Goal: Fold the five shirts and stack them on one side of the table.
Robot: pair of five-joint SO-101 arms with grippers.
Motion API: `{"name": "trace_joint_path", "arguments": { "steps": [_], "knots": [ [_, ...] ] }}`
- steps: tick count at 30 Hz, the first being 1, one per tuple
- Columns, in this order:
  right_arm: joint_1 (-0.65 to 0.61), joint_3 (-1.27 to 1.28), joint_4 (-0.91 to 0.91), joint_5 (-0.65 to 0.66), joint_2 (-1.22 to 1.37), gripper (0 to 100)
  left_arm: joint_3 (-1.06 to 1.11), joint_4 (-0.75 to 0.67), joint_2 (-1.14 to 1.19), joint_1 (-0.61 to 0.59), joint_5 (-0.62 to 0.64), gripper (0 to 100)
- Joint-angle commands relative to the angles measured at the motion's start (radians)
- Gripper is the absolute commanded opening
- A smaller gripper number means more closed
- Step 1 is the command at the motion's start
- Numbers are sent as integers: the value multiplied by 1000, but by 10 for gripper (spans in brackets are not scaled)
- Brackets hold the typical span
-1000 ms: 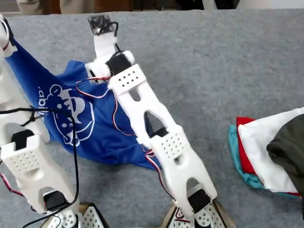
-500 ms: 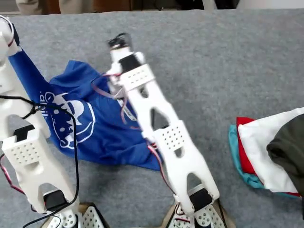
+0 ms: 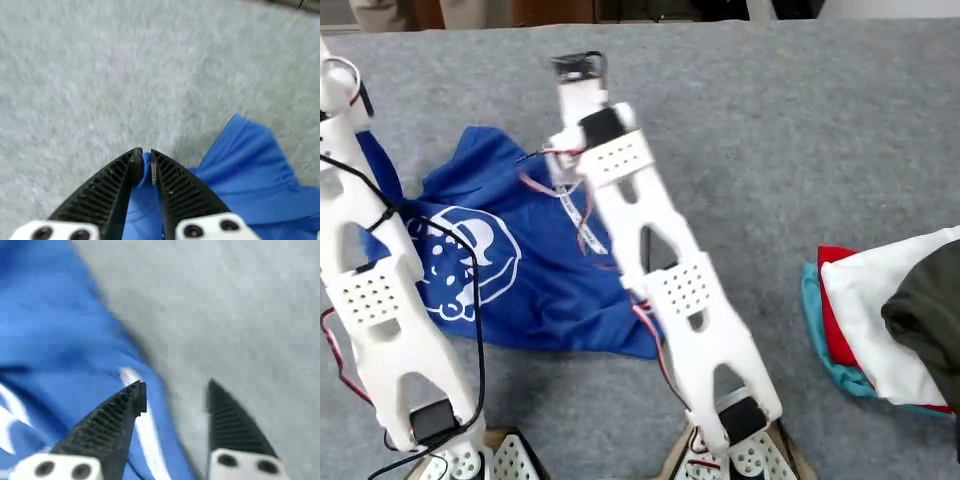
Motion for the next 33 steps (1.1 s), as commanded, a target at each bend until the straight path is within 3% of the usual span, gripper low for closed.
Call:
{"name": "trace_joint_path", "arguments": {
  "steps": [1, 6, 11, 15, 19, 28, 33],
  "knots": [
    [-74, -51, -186, 0, -7, 185, 35, 9, 28, -14, -3, 20],
    [-137, -48, -269, 0, 71, 194, 75, 9, 76, -28, -2, 20],
    [-116, -47, -249, 0, 171, 217, 78, 9, 102, -35, -2, 20],
    [-96, -79, -147, 9, 183, 177, 78, 9, 110, -28, -2, 20],
    [-47, -87, -61, 31, 183, 1, 78, 9, 111, -28, -2, 20],
    [50, -236, 239, 17, 145, 5, 193, 9, 179, -11, -6, 20],
    [94, -249, 256, 9, 96, 5, 255, 11, 154, 20, -6, 20]
  ]
}}
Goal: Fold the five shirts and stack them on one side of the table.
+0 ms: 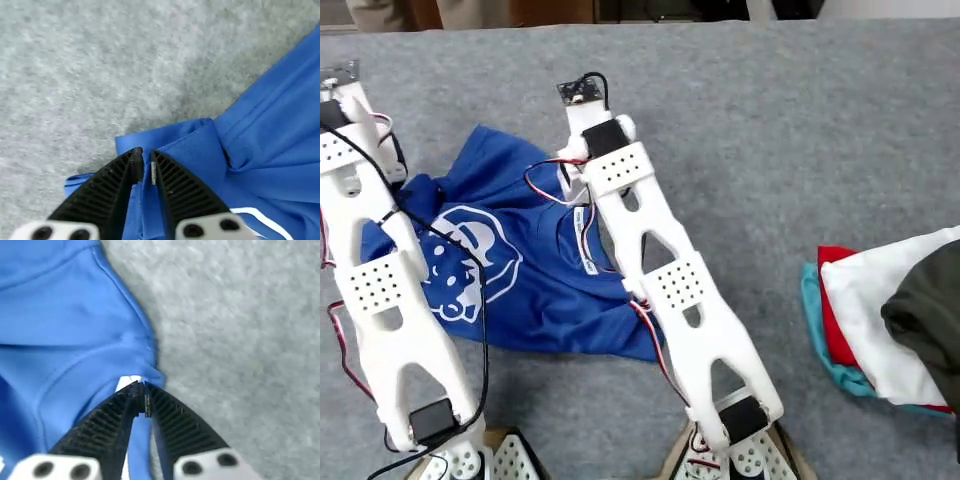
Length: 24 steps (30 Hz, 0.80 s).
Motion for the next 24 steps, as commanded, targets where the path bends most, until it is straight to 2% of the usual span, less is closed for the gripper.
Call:
{"name": "trace_joint_path", "arguments": {
  "steps": [1, 6, 10, 14, 19, 24],
  "knots": [
    [53, -35, 21, -8, -107, 5, 38, 11, -56, 31, -6, 20],
    [84, 203, 21, 8, -242, 5, 195, 11, -116, 77, -9, 20],
    [50, 473, 14, 77, -415, 6, 264, 9, -140, 83, -9, 20],
    [31, 526, -55, 91, -521, 12, 262, 9, -145, 77, -9, 20],
    [-50, 553, -249, 72, -507, 184, 265, 9, -151, 55, -9, 20],
    [-142, 538, -460, -28, -367, 221, 272, 9, -151, 23, -8, 20]
  ]
}}
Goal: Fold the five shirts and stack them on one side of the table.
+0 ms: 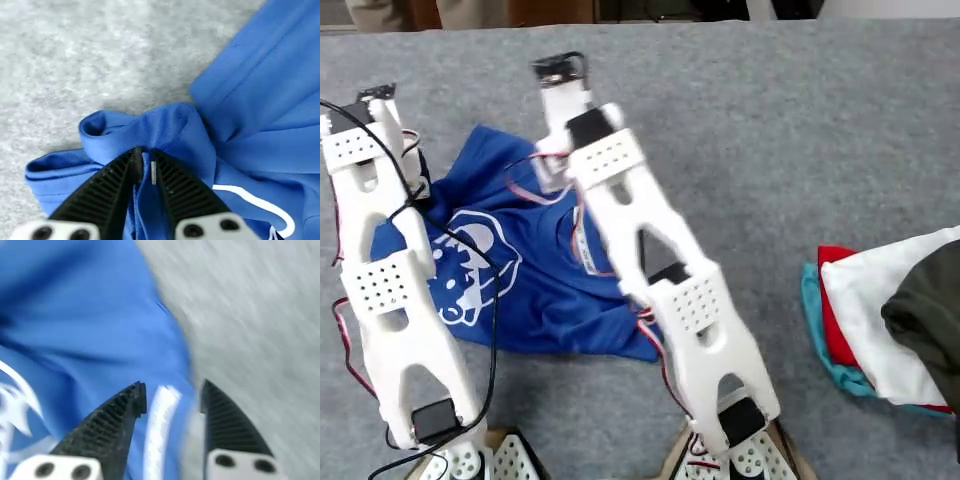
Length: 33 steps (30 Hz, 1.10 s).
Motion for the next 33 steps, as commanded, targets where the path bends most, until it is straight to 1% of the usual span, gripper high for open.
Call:
{"name": "trace_joint_path", "arguments": {
  "steps": [1, 5, 8, 10, 13, 15, 19, 23, 26, 28, 33],
  "knots": [
    [-50, -38, -124, -44, 65, 221, 0, 11, -76, -20, -8, 20],
    [-50, -99, -153, -72, 211, 221, 2, 11, -71, -11, -3, 20],
    [-39, -199, -72, -94, 259, 214, 2, 11, -71, -11, -2, 20],
    [-35, -228, 3, -80, 282, 154, 2, 11, -73, -11, -2, 20],
    [-7, -229, 101, -51, 295, 5, 2, 11, -74, -11, -2, 20],
    [24, -229, 178, -52, 286, 15, 2, 11, -74, -11, -2, 20],
    [94, -277, 371, -48, 249, 5, 18, 11, -76, -11, -3, 20],
    [151, -263, 379, -48, 156, 5, 46, 11, -76, -2, -5, 20],
    [148, -186, 379, -48, 47, 5, 84, 11, -76, 20, -6, 20],
    [142, -88, 379, -48, -45, 5, 118, 11, -76, 41, -6, 20],
    [122, 328, 377, -46, -294, 5, 203, 11, -99, 86, -6, 20]
  ]
}}
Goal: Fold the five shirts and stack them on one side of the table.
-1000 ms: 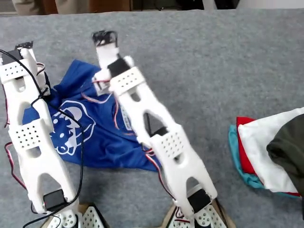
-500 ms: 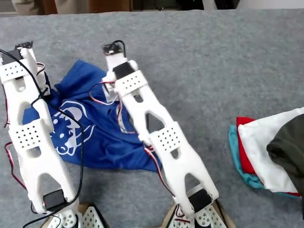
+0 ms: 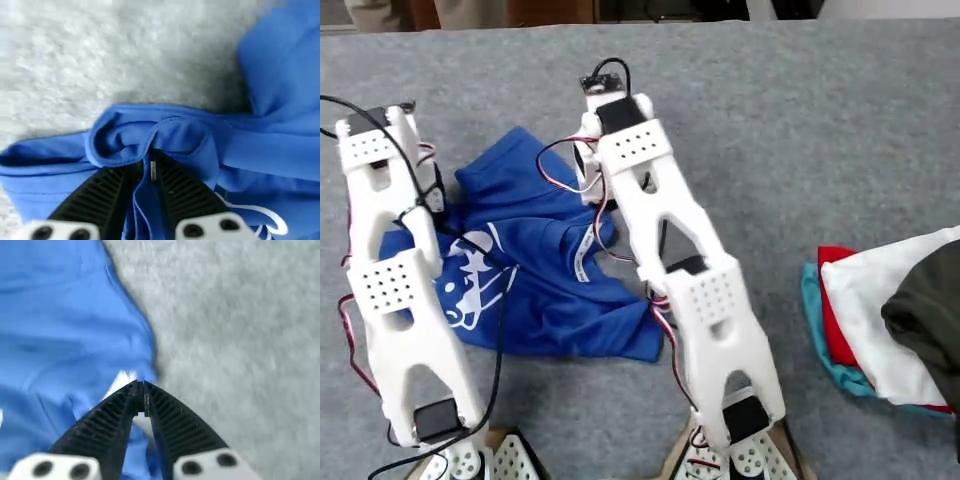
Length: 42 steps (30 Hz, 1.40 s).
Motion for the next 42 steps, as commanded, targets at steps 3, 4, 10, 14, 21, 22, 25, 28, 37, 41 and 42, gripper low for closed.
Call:
{"name": "trace_joint_path", "arguments": {
  "steps": [3, 4, 10, 14, 21, 22, 25, 28, 37, 41, 42],
  "knots": [
    [-58, 447, -14, 51, -320, 5, 61, 11, -114, 29, -3, 20],
    [-67, 484, -48, 81, -348, 8, 64, 11, -128, 26, -3, 20],
    [-85, 472, -333, 129, -371, 175, 64, 11, -165, 25, -5, 20],
    [-125, 380, -451, 123, -275, 355, 68, 11, -159, 15, -5, 20],
    [-174, 97, -489, 121, 97, 289, 143, 11, -168, -5, -5, 20],
    [-171, 42, -474, 121, 154, 275, 152, 11, -168, -9, -5, 20],
    [-159, -148, -370, 121, 282, 210, 169, 11, -166, -20, -5, 20],
    [-157, -335, -213, 133, 375, 90, 173, 11, -165, -21, -5, 20],
    [-91, -576, 21, 206, 414, 4, 175, 11, -166, -17, -5, 20],
    [-48, -394, 23, 175, 288, 4, 175, 11, -168, -12, -5, 20],
    [-38, -309, 23, 175, 242, 4, 175, 11, -168, -12, -5, 20]
  ]
}}
